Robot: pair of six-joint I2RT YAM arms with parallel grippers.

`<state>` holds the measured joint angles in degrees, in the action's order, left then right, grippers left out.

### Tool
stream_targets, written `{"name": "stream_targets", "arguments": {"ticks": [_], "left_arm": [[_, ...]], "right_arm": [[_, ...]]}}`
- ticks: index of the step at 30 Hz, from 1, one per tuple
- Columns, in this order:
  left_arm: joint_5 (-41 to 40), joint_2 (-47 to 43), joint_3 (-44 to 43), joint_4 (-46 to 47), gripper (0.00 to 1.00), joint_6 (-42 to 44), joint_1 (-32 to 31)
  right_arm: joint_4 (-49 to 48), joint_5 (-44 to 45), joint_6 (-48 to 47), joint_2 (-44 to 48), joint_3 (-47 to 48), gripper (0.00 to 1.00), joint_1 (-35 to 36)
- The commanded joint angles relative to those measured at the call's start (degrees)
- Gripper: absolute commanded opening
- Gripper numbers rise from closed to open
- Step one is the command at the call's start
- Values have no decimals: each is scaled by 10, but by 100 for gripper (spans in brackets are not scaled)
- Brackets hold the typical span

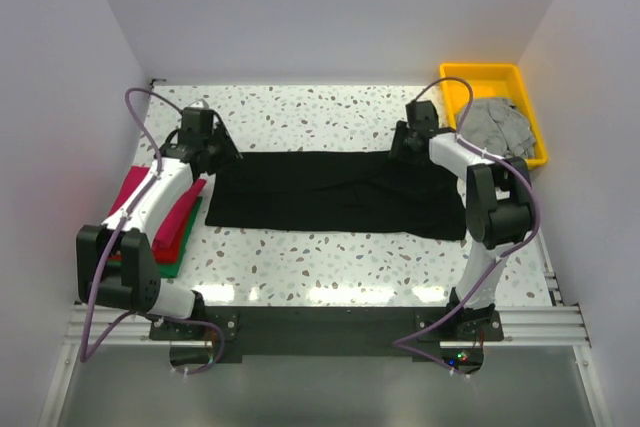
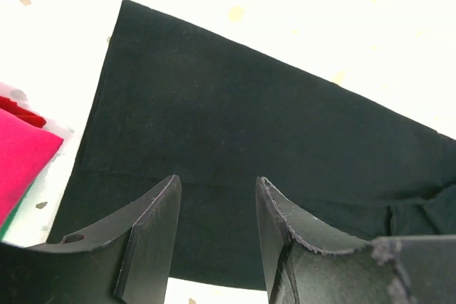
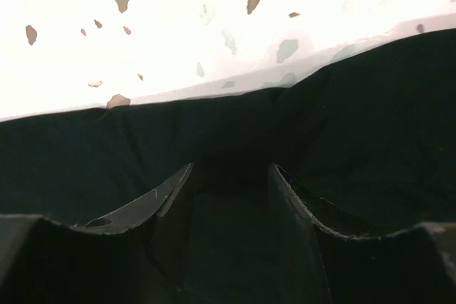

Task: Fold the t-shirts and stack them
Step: Fold the tshirt

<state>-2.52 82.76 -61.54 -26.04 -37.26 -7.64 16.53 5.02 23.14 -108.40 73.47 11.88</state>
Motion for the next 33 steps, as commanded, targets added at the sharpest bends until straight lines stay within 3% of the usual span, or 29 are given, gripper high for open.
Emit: {"name": "stream_targets", "arguments": {"ticks": [1,5,11,14,33], "left_arm": [[9,-33,12,-5,51,34,-2],[8,-59,31,-2,51,44,-2],[9,-90,65,6,51,52,-3],[11,-95,77,12,51,53,-3],[47,-106,97,22,51,53,-3]], "right_arm": [[-10,14,2,-4,15,47,13],[-10,23,4,-1,7,38,18],[-10,25,9,14,-10,10,26],[-8,24,12,27,-18,4,31],[-8,37,59,263,-200,1,104]]}}
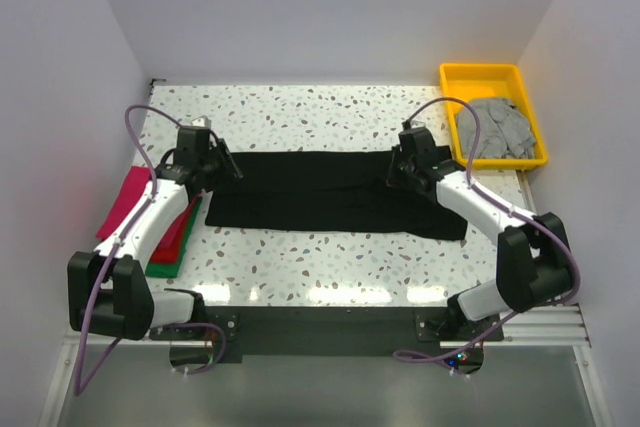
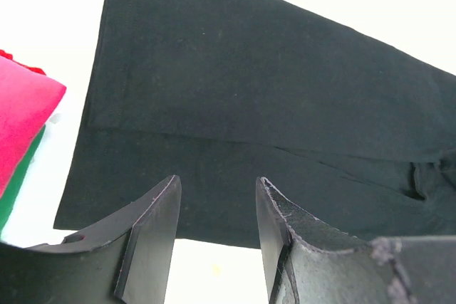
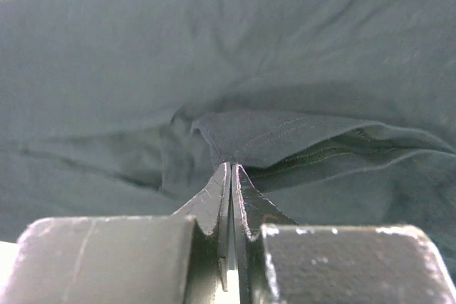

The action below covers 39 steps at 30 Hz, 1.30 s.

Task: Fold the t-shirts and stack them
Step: Fold the tshirt

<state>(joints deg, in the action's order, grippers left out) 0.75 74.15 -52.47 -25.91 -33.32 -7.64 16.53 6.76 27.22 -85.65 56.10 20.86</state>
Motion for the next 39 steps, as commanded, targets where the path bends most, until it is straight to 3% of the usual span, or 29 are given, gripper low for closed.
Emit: {"name": "stream_targets", "arguments": {"ticks": [1,10,22,24,30,33,36,39], "left_arm": [[15,-21,6,21,51,13,-3],[23,-23,9,23,51,13,-3],[27,-20,11,24,51,13,-3],[28,-20,12,24,51,14,-3],[28,-19,13,24,51,14,-3],[28,-19,13,24,51,14,-4],[28,-16,13,25,51,14,-3],[30,-15,15,26,51,13,-3]], "right_arm": [[-8,21,25,43,-32,1,19],[-9,53,66,104,-93,1,79],[-27,60,88,76,-113,4,132],[-29,60,90,77,-114,7,137],[-2,62,89,116,-96,41,140],[33,83,86,158,-79,50,139],[82,154,78,174,-58,55,134],[117,163,71,163,-42,55,97]]}}
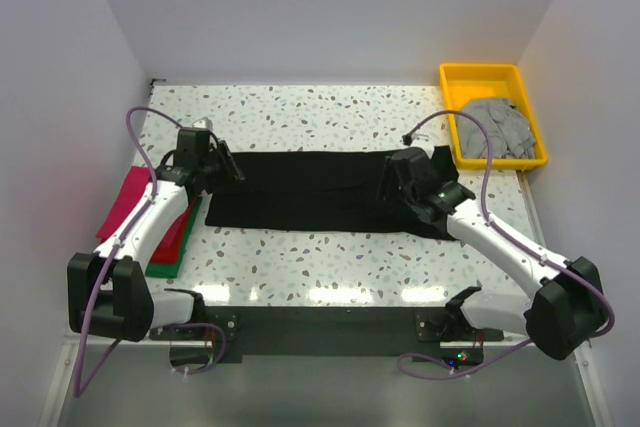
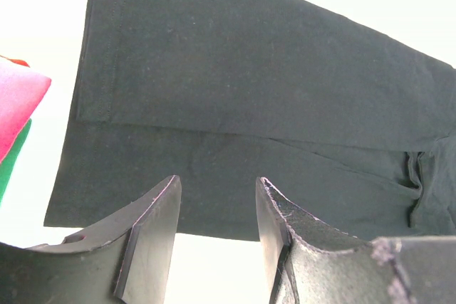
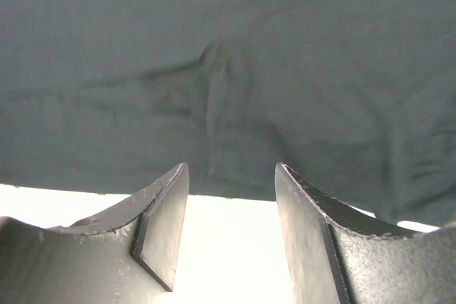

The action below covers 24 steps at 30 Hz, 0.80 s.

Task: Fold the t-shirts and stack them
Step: Fold the tshirt

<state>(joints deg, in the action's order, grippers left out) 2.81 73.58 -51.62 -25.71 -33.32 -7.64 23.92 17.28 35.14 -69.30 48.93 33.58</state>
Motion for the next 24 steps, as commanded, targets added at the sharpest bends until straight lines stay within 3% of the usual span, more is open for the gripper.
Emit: {"name": "stream_targets", "arguments": {"ticks": [1,11,17,24], "left_arm": [[10,-6,6,24,51,13,-3],[18,3,8,26,51,13,-3],[19,6,8,28,51,12,-3],[30,12,4,28,52,12,-3]], "right_arm": [[39,40,-9,-9,31,55,-40],[-28,-4,13,-77,-68,50,-84],[-47,-36,38,-48,-131,50,-84],[-10,-34,34,-20,-109,51,-84]]}}
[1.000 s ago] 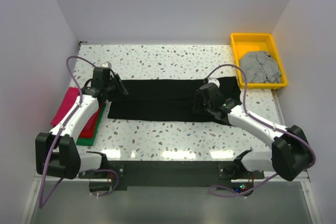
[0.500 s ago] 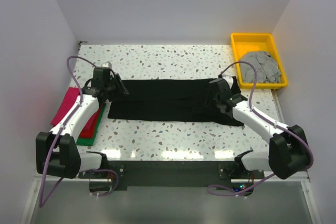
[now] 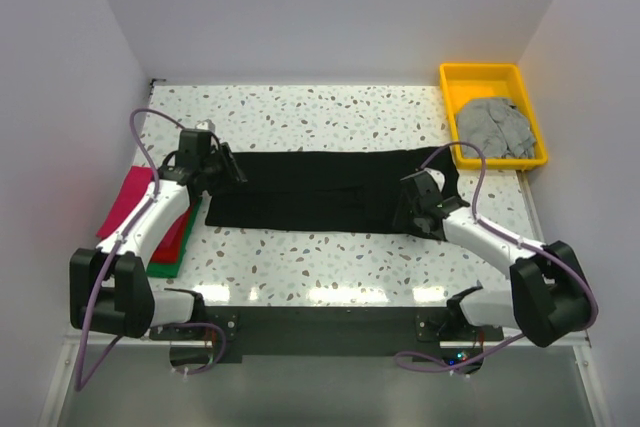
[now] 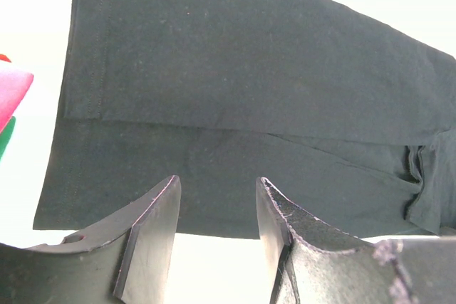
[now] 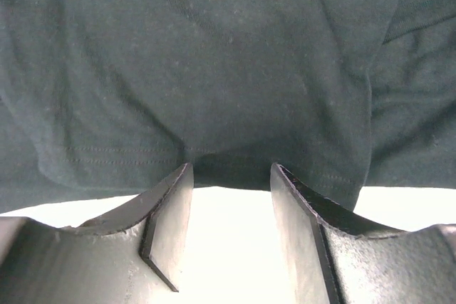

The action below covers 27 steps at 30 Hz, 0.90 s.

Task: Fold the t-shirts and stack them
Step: Fold the tshirt

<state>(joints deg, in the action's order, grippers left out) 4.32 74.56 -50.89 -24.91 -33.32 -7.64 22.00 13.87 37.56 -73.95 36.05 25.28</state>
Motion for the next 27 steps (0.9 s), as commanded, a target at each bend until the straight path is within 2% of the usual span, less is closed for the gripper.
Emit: {"name": "stream_targets", "arguments": {"ticks": [1,7,11,18,20,25,27], "left_arm": [[19,1,-3,21,52,12,-3],[41,-11,9,46,53,-13,-30],[12,-5,25,54,52,-52,-60],[-76,16,31,44,53,-125,-62],[-95,22,28,33,55,-148,-54],[-57,65,30,57,57,-163,0],[-48,87,22,78,57,-156,3]], "right_arm": [[25,2,8,46,36,51,-1],[60,6,-1,92,102,55,-1],[44,-7,-8,53,132,56,-1],[-7,-30,-19,-44,154,56,0],[-19,-27,-21,-58,146,57,-1],[-34,-38,-27,-87,143,57,-1],[-37,-38,-29,-94,144,57,-2]]}}
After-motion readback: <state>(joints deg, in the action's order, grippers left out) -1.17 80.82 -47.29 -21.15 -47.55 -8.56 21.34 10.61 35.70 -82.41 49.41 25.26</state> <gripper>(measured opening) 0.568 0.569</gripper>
